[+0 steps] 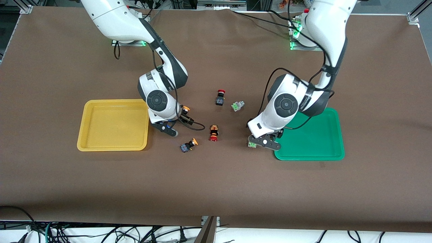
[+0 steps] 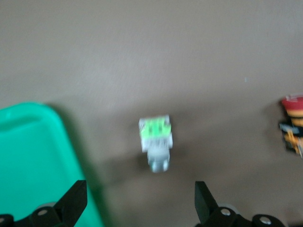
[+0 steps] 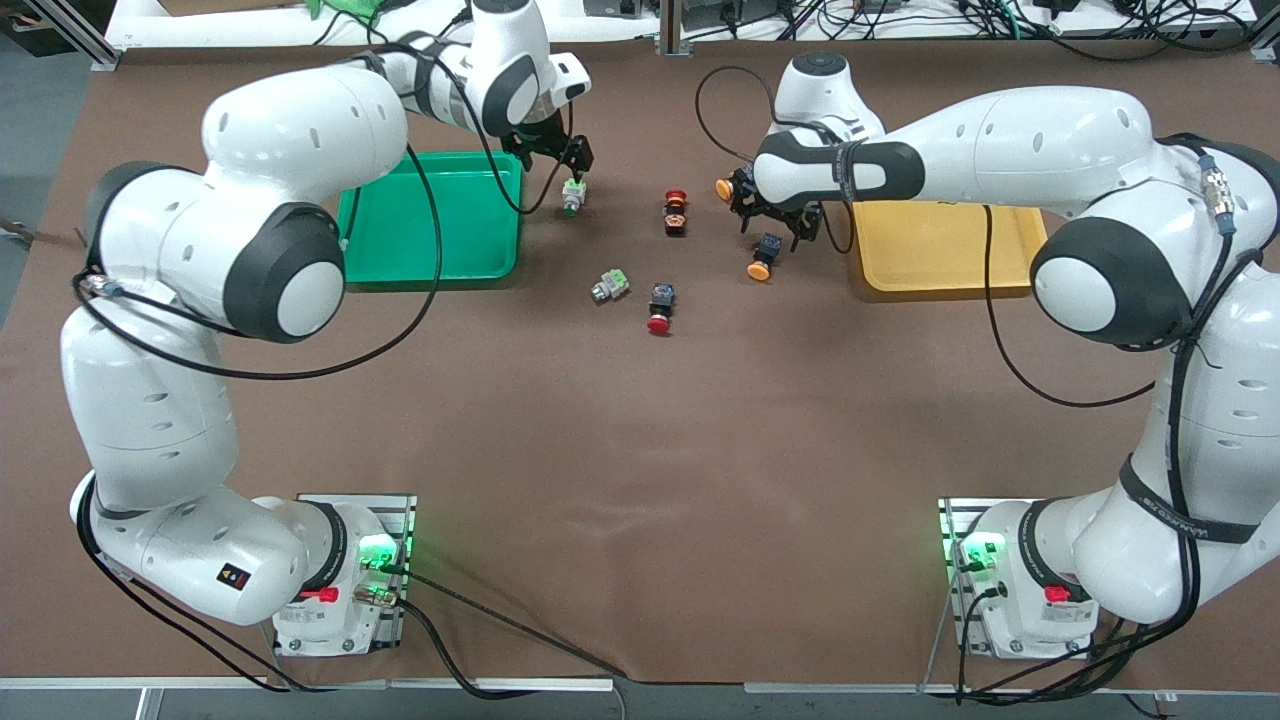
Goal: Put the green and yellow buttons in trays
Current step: 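Reach the right gripper to orange button while the left gripper reaches green button, then close the right gripper on orange button while the left gripper grasps green button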
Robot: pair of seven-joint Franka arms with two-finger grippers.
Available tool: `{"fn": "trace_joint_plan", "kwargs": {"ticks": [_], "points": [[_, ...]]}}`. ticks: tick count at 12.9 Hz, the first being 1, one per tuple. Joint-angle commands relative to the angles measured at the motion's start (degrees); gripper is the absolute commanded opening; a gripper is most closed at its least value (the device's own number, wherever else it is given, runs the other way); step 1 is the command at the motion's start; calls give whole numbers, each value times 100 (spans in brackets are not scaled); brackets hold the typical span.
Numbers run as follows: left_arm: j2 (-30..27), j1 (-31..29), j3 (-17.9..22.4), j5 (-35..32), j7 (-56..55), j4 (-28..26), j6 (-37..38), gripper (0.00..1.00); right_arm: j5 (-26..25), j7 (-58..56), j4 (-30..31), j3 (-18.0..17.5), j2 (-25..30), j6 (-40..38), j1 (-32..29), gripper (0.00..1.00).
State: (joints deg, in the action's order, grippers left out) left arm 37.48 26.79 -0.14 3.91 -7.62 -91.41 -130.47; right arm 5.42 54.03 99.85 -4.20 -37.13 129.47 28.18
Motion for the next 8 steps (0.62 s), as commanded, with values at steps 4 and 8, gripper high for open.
{"fn": "trace_joint_plan", "kwargs": {"ticks": [4,8], "points": [[488,291,102,-409,-3,-412,-1708,100,73,73,236,51,-49,113,232,79],[532,283,111,-409,-3,-439,-1736,68,64,363,167,68,-40,60,206,0]]}}
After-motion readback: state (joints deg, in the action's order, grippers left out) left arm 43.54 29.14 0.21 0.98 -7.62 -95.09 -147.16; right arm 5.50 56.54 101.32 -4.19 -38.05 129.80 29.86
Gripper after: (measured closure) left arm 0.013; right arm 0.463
